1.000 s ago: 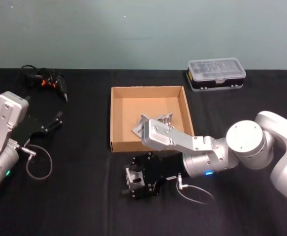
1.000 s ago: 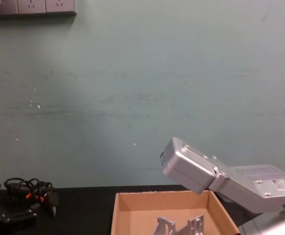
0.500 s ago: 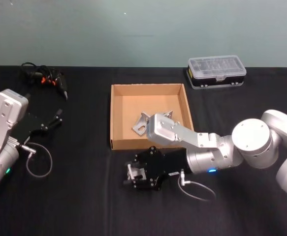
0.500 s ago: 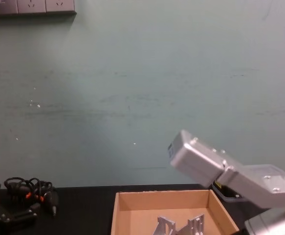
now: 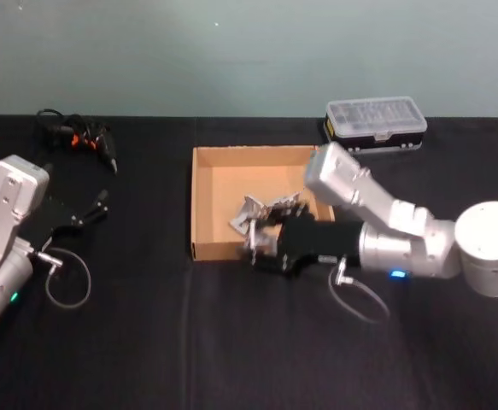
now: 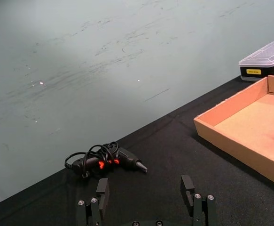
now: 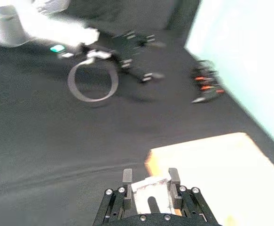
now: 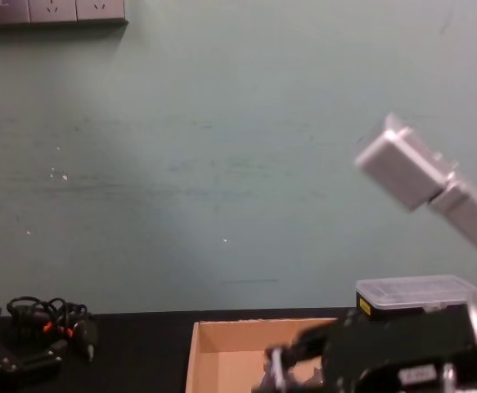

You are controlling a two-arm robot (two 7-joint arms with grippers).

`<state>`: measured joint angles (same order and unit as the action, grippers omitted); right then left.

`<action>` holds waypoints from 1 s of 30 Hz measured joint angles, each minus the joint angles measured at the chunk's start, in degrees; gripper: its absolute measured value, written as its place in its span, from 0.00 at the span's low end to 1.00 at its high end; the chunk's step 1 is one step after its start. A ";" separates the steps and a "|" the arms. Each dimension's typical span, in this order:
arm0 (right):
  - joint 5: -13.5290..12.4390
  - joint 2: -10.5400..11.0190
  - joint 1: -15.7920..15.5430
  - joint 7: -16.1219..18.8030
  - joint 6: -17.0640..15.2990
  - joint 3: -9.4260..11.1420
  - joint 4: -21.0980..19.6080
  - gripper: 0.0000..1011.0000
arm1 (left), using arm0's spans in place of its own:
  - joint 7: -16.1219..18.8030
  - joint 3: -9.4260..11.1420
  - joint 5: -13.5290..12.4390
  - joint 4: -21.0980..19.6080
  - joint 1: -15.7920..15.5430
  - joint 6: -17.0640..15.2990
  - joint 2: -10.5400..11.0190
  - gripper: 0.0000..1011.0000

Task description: Use one hand to pick up the angle iron from the table and place it into the box.

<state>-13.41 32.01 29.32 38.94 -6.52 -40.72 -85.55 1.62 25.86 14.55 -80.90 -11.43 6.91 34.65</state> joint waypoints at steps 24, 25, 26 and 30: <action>-0.06 -11.86 -0.24 -19.02 -8.26 11.14 8.06 0.45 | 0.00 0.00 0.00 0.00 0.00 0.00 0.00 0.99; 0.07 -12.47 0.15 -19.13 -8.30 11.13 8.87 0.45 | 0.00 0.00 0.00 0.00 0.00 0.00 0.00 0.99; 0.23 -12.97 0.50 -19.25 -8.34 11.12 9.62 0.45 | 0.00 0.00 0.00 0.00 0.00 0.00 0.00 0.99; 0.93 -15.44 2.21 -19.87 -8.53 11.08 13.22 0.45 | 0.00 0.00 0.00 0.00 0.00 0.00 0.00 0.99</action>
<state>-12.48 16.57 31.53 19.07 -15.05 -29.64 -72.33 1.62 25.86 14.55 -80.90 -11.43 6.91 34.65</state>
